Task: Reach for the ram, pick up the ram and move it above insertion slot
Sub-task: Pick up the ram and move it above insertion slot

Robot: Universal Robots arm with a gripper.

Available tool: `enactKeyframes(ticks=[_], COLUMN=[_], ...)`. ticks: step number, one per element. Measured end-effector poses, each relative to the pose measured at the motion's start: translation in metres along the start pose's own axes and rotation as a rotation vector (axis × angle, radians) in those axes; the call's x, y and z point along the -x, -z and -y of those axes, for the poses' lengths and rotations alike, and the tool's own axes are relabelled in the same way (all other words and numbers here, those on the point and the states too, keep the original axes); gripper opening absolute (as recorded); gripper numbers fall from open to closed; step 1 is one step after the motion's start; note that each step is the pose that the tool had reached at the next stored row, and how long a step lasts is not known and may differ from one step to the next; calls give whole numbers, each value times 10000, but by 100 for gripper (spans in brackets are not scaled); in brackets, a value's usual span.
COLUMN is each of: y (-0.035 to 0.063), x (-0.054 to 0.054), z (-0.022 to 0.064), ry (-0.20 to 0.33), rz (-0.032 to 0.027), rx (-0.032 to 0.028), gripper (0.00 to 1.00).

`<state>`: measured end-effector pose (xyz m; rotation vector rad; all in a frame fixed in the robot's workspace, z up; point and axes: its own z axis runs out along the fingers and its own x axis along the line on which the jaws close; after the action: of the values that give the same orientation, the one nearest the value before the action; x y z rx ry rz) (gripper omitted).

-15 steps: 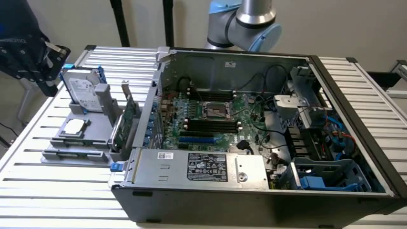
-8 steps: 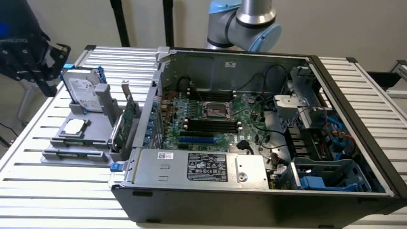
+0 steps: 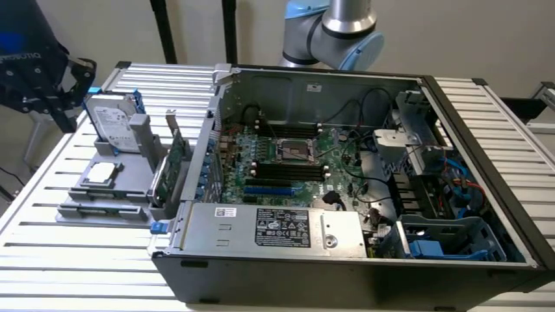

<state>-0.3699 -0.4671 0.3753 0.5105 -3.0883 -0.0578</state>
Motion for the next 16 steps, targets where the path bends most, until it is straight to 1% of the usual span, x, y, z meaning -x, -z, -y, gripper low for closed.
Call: enactKeyframes(ticks=[16], y=[-56], x=[0], z=[2], ry=[2919], rz=[-109], rx=[-12], gripper=[11])
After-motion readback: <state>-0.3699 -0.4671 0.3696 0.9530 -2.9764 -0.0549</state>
